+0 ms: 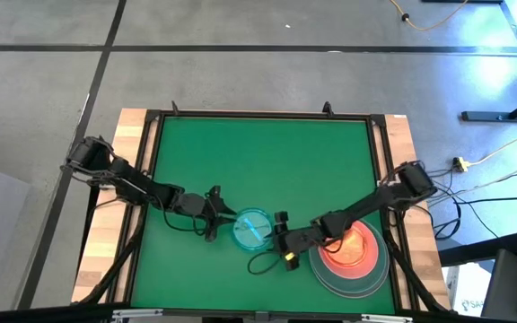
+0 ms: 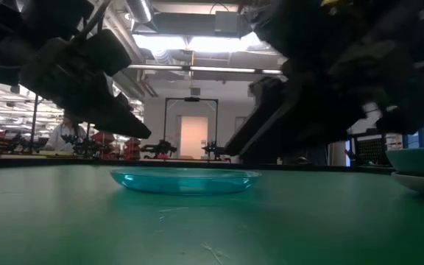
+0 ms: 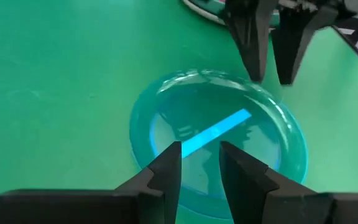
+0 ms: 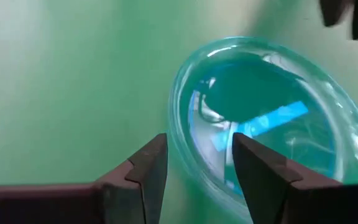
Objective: Stack plastic plates
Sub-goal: Stack the light blue plate on top of the light orange plate
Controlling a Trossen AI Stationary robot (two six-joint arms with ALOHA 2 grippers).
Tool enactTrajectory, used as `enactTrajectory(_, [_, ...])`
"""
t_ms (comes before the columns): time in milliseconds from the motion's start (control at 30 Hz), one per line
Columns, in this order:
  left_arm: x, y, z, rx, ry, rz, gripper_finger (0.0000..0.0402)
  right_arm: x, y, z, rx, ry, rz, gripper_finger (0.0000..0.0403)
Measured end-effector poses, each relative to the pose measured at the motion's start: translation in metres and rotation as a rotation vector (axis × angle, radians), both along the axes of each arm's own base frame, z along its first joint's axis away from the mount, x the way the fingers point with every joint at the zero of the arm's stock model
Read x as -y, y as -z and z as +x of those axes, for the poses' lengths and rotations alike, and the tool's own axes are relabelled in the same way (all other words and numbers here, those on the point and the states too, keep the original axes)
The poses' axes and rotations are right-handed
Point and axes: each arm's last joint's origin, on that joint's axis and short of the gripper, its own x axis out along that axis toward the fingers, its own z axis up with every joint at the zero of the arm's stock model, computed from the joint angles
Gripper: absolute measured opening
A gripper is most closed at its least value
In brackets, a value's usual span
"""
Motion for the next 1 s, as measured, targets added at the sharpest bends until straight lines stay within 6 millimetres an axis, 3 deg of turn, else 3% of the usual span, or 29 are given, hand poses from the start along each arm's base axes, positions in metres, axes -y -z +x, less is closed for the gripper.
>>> enactTrajectory(233, [0.000, 0.000, 0.000, 0.003, -0.026, 0.024, 0.0101, 0.001, 0.007, 0.007, -0.027, -0.037, 0.000, 0.0169])
enactTrajectory(633, [0.000, 0.001, -0.001, -0.012, -0.035, 0.033, 0.0101, 0.005, 0.011, 0.006, -0.075, -0.023, -0.024, 0.0098])
enactTrajectory(1000, [0.000, 0.002, -0.001, -0.019, -0.035, 0.035, 0.0101, 0.009, 0.022, 0.010, -0.085, -0.012, -0.025, 0.0068])
